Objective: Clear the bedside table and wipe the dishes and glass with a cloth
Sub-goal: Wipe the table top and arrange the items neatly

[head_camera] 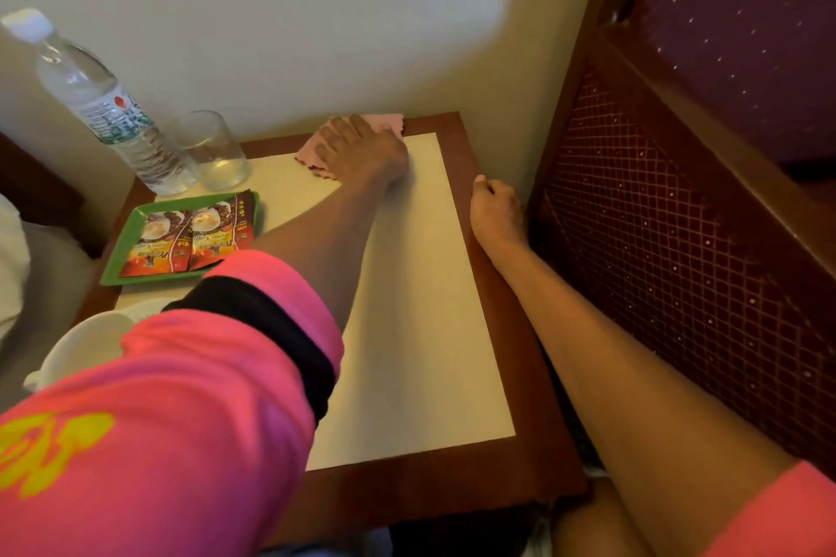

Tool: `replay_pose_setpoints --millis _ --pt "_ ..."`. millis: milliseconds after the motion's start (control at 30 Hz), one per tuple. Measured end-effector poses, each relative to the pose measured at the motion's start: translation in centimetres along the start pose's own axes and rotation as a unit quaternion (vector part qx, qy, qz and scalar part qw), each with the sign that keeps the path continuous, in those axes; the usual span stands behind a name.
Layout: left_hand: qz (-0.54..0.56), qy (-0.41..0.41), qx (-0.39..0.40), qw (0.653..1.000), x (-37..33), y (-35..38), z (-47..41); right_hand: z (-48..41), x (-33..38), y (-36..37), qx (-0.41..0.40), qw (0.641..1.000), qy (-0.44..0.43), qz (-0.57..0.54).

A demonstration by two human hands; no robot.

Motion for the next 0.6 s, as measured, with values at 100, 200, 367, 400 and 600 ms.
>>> replay_pose_setpoints --millis 100,200,367,400,600 --pt "-0.027 0.133 -0.023 0.990 -4.2 0.6 0.8 -0.6 0.1 -0.2 -0.023 0.999 0.030 -0.027" --pt "-0.055 0.285 -0.017 0.957 -5.6 0.8 2.1 -0.5 0.5 -0.5 -0.027 0.999 0.035 -0.023" --pt "-0.076 0.392 -0.026 0.916 -0.5 0.9 5.7 0.5 1.2 -1.1 -0.013 0.999 0.031 0.000" --pt "-0.069 0.403 -0.031 0.912 1.0 1.0 6.7 0.8 1.3 -1.1 -0.008 1.000 0.019 0.015" --pt "-0.027 0.225 -0.018 0.974 9.2 0.3 7.8 5.3 1.9 -0.7 -0.024 0.976 -0.073 0.202"
Point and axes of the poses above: each hand's wrist, its own z-axis away from the middle knuckle, its own y-axis out of the palm, x = y × z, the point moved 1 cm from there along -z, towards the middle knuckle, and after that the axes turned 11 degrees about -z, right-handed, at the moved point
